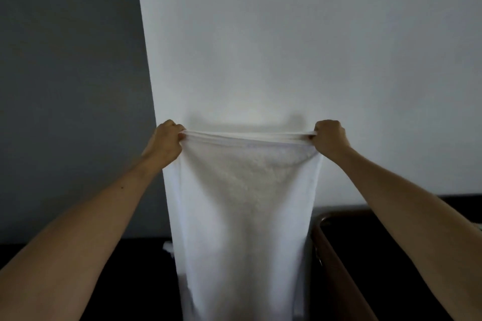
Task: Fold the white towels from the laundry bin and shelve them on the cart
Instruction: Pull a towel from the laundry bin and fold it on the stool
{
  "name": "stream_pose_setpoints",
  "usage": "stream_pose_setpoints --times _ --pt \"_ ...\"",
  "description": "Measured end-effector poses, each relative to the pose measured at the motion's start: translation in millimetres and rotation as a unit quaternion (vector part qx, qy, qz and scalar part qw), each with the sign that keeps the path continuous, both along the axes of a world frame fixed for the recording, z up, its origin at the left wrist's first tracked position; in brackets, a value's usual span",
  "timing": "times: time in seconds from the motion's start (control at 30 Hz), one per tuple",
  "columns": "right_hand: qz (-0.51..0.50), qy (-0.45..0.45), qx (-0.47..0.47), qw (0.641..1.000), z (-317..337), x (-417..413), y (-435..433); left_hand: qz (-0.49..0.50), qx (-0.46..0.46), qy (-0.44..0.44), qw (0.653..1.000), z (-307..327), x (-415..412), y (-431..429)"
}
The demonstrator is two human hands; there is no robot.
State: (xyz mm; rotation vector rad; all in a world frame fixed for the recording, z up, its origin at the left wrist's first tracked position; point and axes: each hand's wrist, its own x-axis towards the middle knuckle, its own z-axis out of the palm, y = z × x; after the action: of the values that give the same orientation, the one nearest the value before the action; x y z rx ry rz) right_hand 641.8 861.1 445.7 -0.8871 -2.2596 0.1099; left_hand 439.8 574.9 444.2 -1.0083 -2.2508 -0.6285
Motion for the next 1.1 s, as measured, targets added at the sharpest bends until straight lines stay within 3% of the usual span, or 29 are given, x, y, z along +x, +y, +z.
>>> stream_pose_setpoints --times 0.33,0.7,1.0,1.1 --pt "-0.042 -0.057 -0.032 0.997 -32.4 69.6 -79.4 -0.054 -0.012 -0.050 0.997 -54.1 61.1 -86.4" --pt "-0.056 -0.156 -0.089 0.982 -118.9 199.8 -199.9 -0.105 -0.068 -0.132 0.983 -139.1 171.9 -199.1" --pt "-0.007 -0.336 -0.085 0.938 -178.7 311.5 -275.1 -0.065 -0.090 -0.212 0.971 -206.9 304.8 -282.7" --pt "0.022 -0.409 -0.101 0.907 -218.5 353.3 -296.3 -0.052 -0.124 -0.249 0.959 -247.6 357.1 -310.4"
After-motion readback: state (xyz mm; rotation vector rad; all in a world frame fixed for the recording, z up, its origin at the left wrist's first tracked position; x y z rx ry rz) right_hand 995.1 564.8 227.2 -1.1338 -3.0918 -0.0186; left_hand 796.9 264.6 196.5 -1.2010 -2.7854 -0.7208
